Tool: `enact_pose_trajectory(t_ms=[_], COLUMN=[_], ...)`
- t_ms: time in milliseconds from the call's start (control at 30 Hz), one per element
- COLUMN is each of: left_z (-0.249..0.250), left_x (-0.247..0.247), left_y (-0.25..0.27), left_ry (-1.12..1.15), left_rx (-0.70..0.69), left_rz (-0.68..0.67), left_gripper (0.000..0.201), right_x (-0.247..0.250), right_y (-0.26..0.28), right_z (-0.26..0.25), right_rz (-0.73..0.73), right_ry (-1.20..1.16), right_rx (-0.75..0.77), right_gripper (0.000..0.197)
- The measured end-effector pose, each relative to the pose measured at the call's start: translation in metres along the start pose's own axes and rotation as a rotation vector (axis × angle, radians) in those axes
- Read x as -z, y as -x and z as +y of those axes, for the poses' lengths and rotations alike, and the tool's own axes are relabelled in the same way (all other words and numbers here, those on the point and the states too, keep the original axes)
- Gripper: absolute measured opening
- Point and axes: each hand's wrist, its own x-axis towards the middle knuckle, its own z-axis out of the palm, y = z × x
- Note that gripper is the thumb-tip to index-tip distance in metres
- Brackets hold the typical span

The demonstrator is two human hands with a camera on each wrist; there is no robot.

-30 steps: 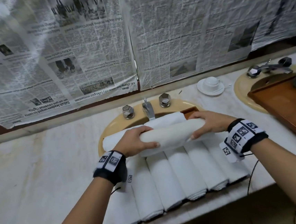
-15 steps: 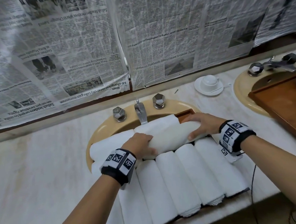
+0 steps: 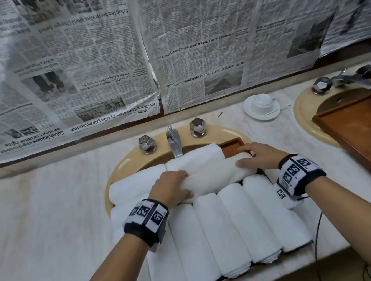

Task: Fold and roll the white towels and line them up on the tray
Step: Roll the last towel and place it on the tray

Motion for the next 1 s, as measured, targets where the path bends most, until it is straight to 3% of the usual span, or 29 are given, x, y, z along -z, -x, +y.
enact_pose_trajectory(t_ms=[100,467,633,833,1000], left_z=[-0.007,-0.008,-0.027,-0.079,-0.126], left_x=[-0.004,-0.004,0.006,0.012,0.011], left_y=[0.009,0.016,0.025,0.050,0.072], left_ry=[0.050,-0.012,0.089,0.075,0.080], left_rx=[-0.038,-0.128,-0.122,-0.268,-0.392], left_rz=[0.065,0.004,0.057,0.114,0.129], left_gripper=[0.053,0.060,0.051,0.044,0.043], right_x=[-0.007,-0.035,-0.052,-0.128,-0.208], right_y=[0.005,0.026,0.057,0.121,0.171], right_z=[0.006,-0.025,-0.037,-0.074,-0.122], right_rz=[0.029,0.123,0.259,0.446,0.535], right_ry=[-0.012,0.310,0.341,0.141,0.033], right_rx=[-0.013,-0.110,-0.150,-0.130,-0.181], right_gripper=[0.053,0.059,0.054,0.072,0.072])
